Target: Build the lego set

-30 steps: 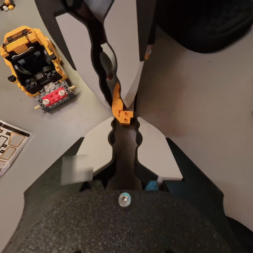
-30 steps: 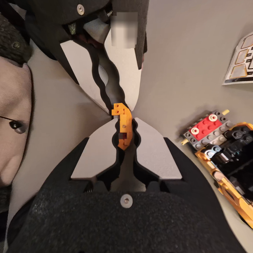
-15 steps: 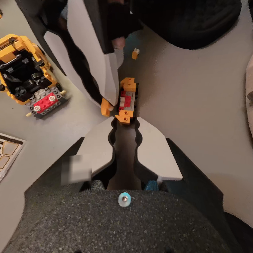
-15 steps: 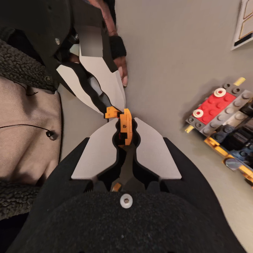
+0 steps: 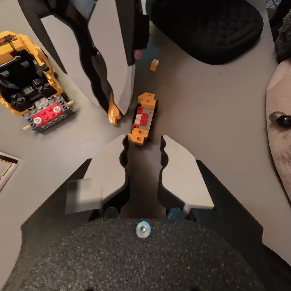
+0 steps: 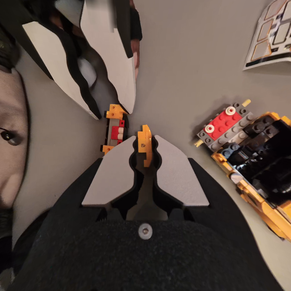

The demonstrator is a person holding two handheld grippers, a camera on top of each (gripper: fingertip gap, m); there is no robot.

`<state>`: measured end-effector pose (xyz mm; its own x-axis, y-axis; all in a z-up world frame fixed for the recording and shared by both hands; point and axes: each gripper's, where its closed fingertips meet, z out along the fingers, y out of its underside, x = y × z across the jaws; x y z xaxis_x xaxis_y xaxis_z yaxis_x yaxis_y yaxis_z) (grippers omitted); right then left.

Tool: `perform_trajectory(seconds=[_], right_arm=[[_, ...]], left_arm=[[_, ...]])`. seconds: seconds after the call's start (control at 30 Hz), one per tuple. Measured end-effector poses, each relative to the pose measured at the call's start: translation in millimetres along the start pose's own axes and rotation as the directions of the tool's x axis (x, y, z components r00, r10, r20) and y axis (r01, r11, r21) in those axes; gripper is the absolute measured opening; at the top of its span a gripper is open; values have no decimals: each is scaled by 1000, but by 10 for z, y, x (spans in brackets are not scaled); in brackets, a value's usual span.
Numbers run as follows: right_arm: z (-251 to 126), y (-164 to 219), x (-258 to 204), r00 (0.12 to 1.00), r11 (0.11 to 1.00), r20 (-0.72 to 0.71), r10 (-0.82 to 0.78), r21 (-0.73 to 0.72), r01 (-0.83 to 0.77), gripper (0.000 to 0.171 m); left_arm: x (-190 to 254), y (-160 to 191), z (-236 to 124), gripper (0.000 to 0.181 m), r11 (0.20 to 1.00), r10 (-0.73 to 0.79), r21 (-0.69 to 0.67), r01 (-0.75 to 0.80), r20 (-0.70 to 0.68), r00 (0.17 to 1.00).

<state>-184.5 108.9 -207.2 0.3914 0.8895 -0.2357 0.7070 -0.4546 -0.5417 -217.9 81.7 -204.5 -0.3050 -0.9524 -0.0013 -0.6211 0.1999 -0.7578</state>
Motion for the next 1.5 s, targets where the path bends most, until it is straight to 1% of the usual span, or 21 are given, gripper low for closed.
perform_trajectory(seconds=[0.2,0.3,0.4,0.6,0.77,0.87,0.9,1.03,1.1,1.2,1.27,1.33,1.4,1.5], right_arm=[[4,-12,27,999,999,-10,-33,-4,33,17],[-12,-7,40,999,999,-17,-47,0,47,25],[-55,4,57,997,998,-30,-68,9,68,27],[-192,57,7,987,992,-110,-116,36,121,26],[-135,71,9,972,985,-181,-149,56,161,24],[-73,91,58,963,981,-201,-180,27,190,21],[-58,87,58,964,981,-193,-182,32,192,15],[-68,93,60,977,985,-145,-153,58,163,15],[-80,97,74,985,989,-124,-119,74,128,15],[-126,62,60,995,988,-72,-71,134,80,15],[-182,11,22,997,981,-39,-60,185,66,15],[-224,-39,-37,999,972,20,-39,233,33,15],[-256,-87,-81,995,960,103,12,277,-40,15],[-341,-170,-150,962,926,262,78,339,-168,15]], left_arm=[[18,16,12,35,1000,8,-9,-8,-8,1000],[37,3,7,35,1000,4,-1,-4,-23,1000],[44,-27,-15,35,1000,-10,23,11,-38,999],[-19,-81,-77,35,996,-55,73,58,-38,998],[-88,-137,-107,33,990,-78,118,81,-22,997],[-184,-163,-137,32,985,-97,145,95,6,995],[-224,-170,-151,31,984,-100,153,96,19,995],[-406,-114,-159,28,994,-61,94,54,75,995],[-463,-100,-119,27,999,-4,44,1,68,998],[-448,-130,-11,27,993,114,17,-114,20,993],[-444,-174,47,27,984,177,29,-178,18,984],[-408,-247,61,27,977,200,77,-200,8,980],[-369,-329,33,25,965,224,131,-225,21,974],[-346,-415,-2,20,945,263,182,-272,71,962]])
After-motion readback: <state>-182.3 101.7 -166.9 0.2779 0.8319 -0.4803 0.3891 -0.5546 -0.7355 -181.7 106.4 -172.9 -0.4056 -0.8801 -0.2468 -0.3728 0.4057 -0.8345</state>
